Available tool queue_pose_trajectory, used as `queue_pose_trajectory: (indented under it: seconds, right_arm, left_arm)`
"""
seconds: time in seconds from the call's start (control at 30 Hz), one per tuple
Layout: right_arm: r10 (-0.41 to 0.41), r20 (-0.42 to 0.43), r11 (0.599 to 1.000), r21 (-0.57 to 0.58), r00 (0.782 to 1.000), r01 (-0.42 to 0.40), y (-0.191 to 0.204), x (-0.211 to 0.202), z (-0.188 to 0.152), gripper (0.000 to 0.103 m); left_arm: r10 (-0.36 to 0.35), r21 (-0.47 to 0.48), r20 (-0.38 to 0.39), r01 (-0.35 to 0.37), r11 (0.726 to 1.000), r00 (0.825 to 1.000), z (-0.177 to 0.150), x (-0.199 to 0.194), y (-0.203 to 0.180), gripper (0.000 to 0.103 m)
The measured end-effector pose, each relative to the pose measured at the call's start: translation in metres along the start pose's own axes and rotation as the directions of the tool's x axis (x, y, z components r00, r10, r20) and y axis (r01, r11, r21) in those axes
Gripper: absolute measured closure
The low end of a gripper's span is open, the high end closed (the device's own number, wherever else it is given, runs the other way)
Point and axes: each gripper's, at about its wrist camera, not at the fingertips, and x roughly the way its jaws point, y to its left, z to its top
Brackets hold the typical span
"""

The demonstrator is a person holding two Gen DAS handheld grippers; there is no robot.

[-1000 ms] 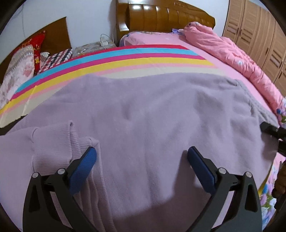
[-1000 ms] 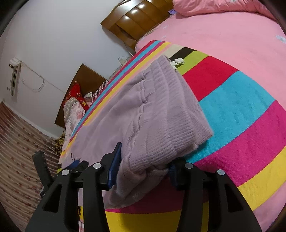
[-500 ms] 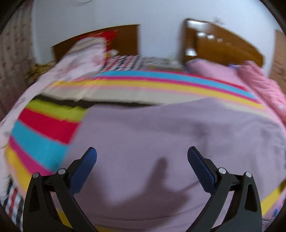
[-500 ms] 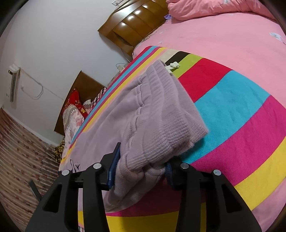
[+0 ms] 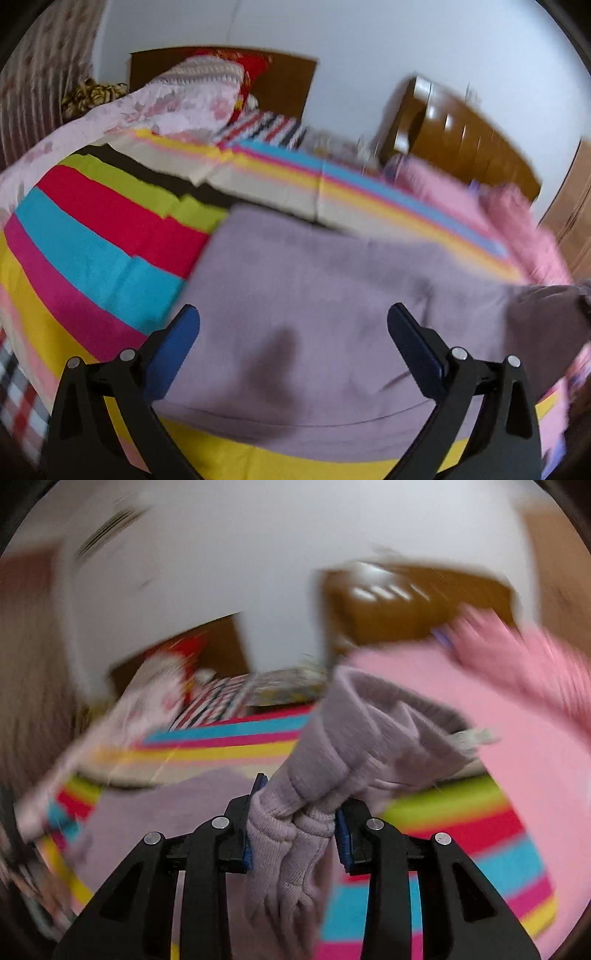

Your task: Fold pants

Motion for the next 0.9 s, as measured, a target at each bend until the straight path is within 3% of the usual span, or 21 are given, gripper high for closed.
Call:
queue_pose_trajectory:
  seconds: [0.07,0.13,0.17,0.23,0.27,0.33,0.43,0.47,0.53,0.6,0.7,0.77,0.83,0.87,0.9]
  right_arm:
    - [0.021,-0.012,0.980,-0.196,1.000,-0.023,0.069,0.016,-0.003,0.069]
    - [0.030,-0.051,0.915,-0.401,0.998,-0.048,0.138,0.036,-0.025,0.069]
    - [0.041,-0.082,0.860,-0.505,0.996,-0.077,0.175,0.048,-0.048,0.073]
    - [0.047,-0.149,0.754,-0.644,0.988,-0.133,0.218,0.067,-0.094,0.076]
    - [0.029,-0.158,0.723,-0.678,0.987,-0.129,0.226,0.071,-0.111,0.076]
    - [-0.017,-0.051,0.669,-0.743,0.999,-0.026,0.233,0.068,-0.130,0.076]
    - [-0.022,0.008,0.666,-0.745,1.000,0.021,0.228,0.061,-0.129,0.076]
    - [-0.025,0.025,0.659,-0.752,0.999,0.035,0.227,0.059,-0.132,0.076]
    - [-0.024,0.057,0.651,-0.757,0.998,0.059,0.227,0.054,-0.135,0.077]
    - [-0.022,0.078,0.650,-0.756,0.997,0.073,0.226,0.055,-0.136,0.077]
    - [-0.023,0.104,0.640,-0.762,0.994,0.094,0.222,0.052,-0.138,0.077]
    - [-0.025,0.108,0.631,-0.770,0.994,0.100,0.226,0.055,-0.142,0.076]
    - [-0.019,0.097,0.654,-0.751,0.995,0.086,0.222,0.057,-0.138,0.076]
    - [-0.018,0.100,0.658,-0.748,0.995,0.087,0.221,0.057,-0.138,0.076]
    - [-0.011,0.101,0.661,-0.746,0.995,0.083,0.221,0.057,-0.135,0.076]
  left_arm:
    - [-0.063,-0.045,0.023,0.064,0.997,0.998,0.007,-0.014,0.008,0.002]
    - [-0.158,-0.112,0.036,0.161,0.981,0.987,0.010,-0.023,0.022,0.002]
    - [-0.186,-0.136,0.033,0.189,0.972,0.982,0.010,-0.025,0.025,0.002]
    - [-0.252,-0.204,0.014,0.249,0.947,0.968,0.006,-0.022,0.039,0.002]
    - [-0.276,-0.227,0.005,0.270,0.936,0.961,0.003,-0.020,0.043,0.002]
    - [-0.344,-0.260,-0.024,0.326,0.909,0.939,-0.004,-0.015,0.050,0.002]
    - [-0.472,-0.294,-0.061,0.436,0.851,0.880,-0.007,-0.004,0.043,0.002]
    - [-0.527,-0.307,-0.079,0.482,0.821,0.846,-0.007,0.003,0.036,0.002]
    - [-0.590,-0.306,-0.135,0.533,0.789,0.796,-0.004,0.017,0.018,0.002]
    - [-0.615,-0.311,-0.206,0.545,0.779,0.761,-0.004,0.032,-0.003,0.002]
    - [-0.670,-0.361,-0.267,0.573,0.736,0.692,-0.006,0.054,-0.027,0.002]
    - [-0.683,-0.385,-0.295,0.571,0.725,0.669,-0.007,0.065,-0.039,0.002]
    - [-0.680,-0.376,-0.342,0.568,0.732,0.649,-0.008,0.078,-0.055,0.003]
    - [-0.673,-0.375,-0.358,0.560,0.738,0.647,-0.009,0.083,-0.059,0.003]
    - [-0.655,-0.389,-0.374,0.529,0.754,0.657,-0.011,0.093,-0.062,0.003]
